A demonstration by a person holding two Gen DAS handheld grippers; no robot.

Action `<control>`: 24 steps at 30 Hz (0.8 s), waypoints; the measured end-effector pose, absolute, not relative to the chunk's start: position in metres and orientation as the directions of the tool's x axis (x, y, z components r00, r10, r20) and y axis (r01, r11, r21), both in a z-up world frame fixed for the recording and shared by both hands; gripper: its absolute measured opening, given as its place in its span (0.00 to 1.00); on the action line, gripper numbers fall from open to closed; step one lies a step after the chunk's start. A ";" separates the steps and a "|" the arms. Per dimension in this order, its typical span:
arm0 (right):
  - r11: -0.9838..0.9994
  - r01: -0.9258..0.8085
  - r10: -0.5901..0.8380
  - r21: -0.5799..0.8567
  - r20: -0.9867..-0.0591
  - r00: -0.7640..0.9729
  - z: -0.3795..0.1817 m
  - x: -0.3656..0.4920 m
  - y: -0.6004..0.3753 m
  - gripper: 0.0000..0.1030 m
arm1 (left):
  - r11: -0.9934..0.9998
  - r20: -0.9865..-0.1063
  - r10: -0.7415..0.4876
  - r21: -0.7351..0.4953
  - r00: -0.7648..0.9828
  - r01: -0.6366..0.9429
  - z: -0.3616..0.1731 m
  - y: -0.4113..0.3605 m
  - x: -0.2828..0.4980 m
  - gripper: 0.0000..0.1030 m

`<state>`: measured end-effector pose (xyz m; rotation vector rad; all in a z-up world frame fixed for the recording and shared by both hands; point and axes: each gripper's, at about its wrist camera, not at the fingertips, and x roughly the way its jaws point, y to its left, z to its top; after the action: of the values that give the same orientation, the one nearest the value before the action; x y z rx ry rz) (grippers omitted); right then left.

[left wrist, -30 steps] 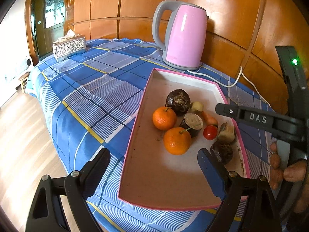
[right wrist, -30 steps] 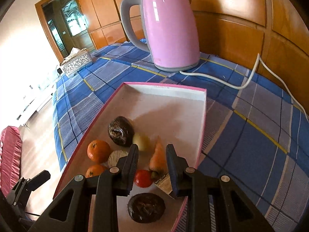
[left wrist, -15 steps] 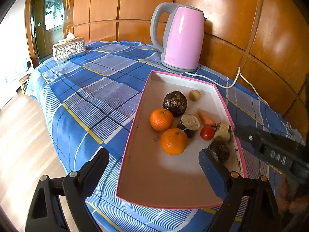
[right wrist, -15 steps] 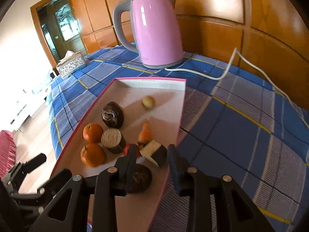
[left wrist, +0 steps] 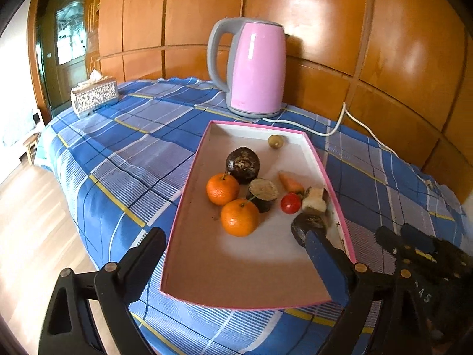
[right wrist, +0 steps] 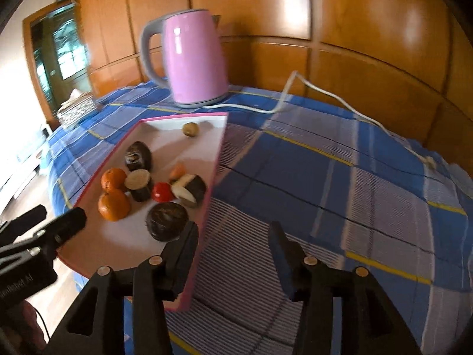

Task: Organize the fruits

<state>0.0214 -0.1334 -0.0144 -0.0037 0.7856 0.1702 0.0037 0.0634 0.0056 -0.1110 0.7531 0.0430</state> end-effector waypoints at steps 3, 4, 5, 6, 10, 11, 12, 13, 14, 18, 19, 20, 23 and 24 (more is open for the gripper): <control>0.993 -0.107 0.112 0.050 -0.686 0.719 -0.012 0.011 -0.144 0.49 | 0.995 -0.677 0.001 -0.075 0.736 -0.070 0.008 0.060 -0.001 0.98; 0.994 -0.091 0.103 0.053 -0.682 0.724 -0.011 0.008 -0.147 0.49 | 0.995 -0.675 0.000 -0.074 0.738 -0.068 0.008 0.058 -0.003 0.99; 0.995 -0.085 0.100 0.055 -0.682 0.725 -0.011 0.007 -0.148 0.49 | 0.995 -0.673 -0.001 -0.073 0.740 -0.065 0.009 0.057 -0.004 0.99; 0.995 -0.082 0.097 0.055 -0.681 0.726 -0.012 0.006 -0.149 0.49 | 0.996 -0.670 -0.003 -0.071 0.742 -0.061 0.010 0.056 -0.005 0.99; 0.996 -0.073 0.086 0.048 -0.675 0.732 -0.012 -0.002 -0.151 0.54 | 0.997 -0.656 -0.010 -0.061 0.754 -0.040 0.014 0.049 -0.009 1.00; 0.996 -0.073 0.083 0.044 -0.672 0.736 -0.011 -0.004 -0.151 0.54 | 0.998 -0.655 -0.011 -0.058 0.755 -0.036 0.014 0.047 -0.010 1.00; 0.997 -0.071 0.080 0.040 -0.670 0.738 -0.011 -0.006 -0.150 0.54 | 0.998 -0.655 -0.011 -0.055 0.756 -0.033 0.014 0.046 -0.011 1.00; 0.997 -0.070 0.076 0.036 -0.667 0.741 -0.011 -0.008 -0.150 0.54 | 0.998 -0.653 -0.010 -0.054 0.757 -0.033 0.014 0.045 -0.012 1.00; 0.997 -0.068 0.072 0.032 -0.665 0.744 -0.011 -0.010 -0.149 0.54 | 0.998 -0.653 -0.009 -0.052 0.758 -0.034 0.015 0.044 -0.012 1.00; 0.998 -0.057 0.060 0.026 -0.662 0.747 -0.011 -0.014 -0.150 0.55 | 0.998 -0.648 -0.006 -0.052 0.762 -0.037 0.016 0.044 -0.014 1.00; 0.998 -0.055 0.058 0.025 -0.660 0.749 -0.010 -0.015 -0.150 0.55 | 0.998 -0.647 -0.007 -0.052 0.763 -0.036 0.016 0.043 -0.014 1.00; 0.998 -0.052 0.053 0.022 -0.658 0.751 -0.010 -0.016 -0.150 0.55 | 0.998 -0.646 -0.008 -0.052 0.763 -0.034 0.017 0.043 -0.014 1.00; 0.999 -0.047 0.049 0.020 -0.657 0.753 -0.010 -0.017 -0.151 0.55 | 0.998 -0.649 -0.010 -0.051 0.761 -0.031 0.016 0.042 -0.014 1.00; 0.999 -0.046 0.048 0.020 -0.657 0.752 -0.010 -0.017 -0.152 0.55 | 0.998 -0.649 -0.012 -0.053 0.760 -0.030 0.016 0.042 -0.014 1.00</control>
<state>-0.0169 -0.1515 -0.0099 0.0030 0.7174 0.0517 -0.0142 0.0420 0.0156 -0.0619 0.7069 0.0100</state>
